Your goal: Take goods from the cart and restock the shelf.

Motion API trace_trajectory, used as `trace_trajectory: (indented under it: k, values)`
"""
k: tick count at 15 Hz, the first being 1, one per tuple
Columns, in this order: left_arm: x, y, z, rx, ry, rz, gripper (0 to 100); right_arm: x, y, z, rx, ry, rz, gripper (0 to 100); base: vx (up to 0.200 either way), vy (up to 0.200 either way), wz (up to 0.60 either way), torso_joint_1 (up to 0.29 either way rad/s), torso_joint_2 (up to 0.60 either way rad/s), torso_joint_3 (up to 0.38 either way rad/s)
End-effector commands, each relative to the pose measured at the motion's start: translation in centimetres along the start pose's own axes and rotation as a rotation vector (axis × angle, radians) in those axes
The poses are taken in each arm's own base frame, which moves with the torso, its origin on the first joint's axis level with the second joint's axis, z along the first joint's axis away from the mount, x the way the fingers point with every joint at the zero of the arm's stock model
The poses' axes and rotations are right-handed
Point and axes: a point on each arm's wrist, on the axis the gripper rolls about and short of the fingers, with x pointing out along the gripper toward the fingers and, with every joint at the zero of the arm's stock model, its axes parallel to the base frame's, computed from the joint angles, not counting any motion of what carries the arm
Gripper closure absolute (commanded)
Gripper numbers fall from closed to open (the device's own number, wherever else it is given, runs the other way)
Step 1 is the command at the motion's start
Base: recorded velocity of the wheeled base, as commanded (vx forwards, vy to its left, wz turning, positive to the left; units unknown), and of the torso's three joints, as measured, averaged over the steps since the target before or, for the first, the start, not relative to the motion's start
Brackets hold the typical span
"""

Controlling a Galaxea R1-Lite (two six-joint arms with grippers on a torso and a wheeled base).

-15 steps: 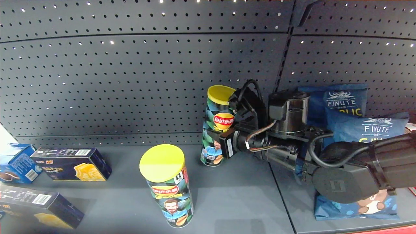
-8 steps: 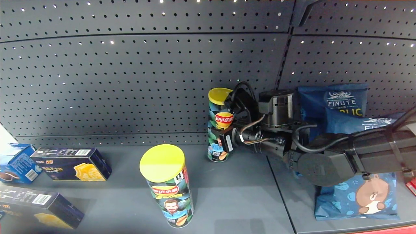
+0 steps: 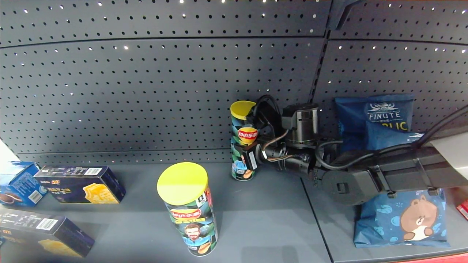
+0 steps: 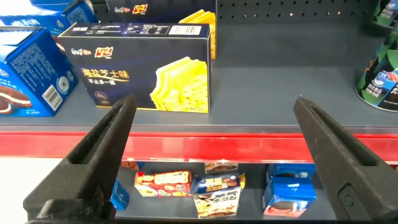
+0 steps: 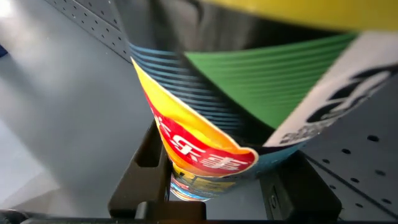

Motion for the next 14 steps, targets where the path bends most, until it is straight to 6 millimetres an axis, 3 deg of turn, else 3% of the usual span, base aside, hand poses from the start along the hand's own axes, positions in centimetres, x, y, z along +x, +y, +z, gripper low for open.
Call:
trace_trajectory:
  k: [1,14]
  values:
    - [0.0,0.0,0.0,0.0,0.0,0.0,0,0.4,0.2,0.0,-0.002,-0.005,0.004,100,0.0,0.0,0.0,0.0,0.0,0.0]
    - [0.0,0.0,0.0,0.0,0.0,0.0,0,2.0,1.3,0.2,-0.008,-0.017,0.029,100,0.0,0.0,0.0,0.0,0.0,0.0]
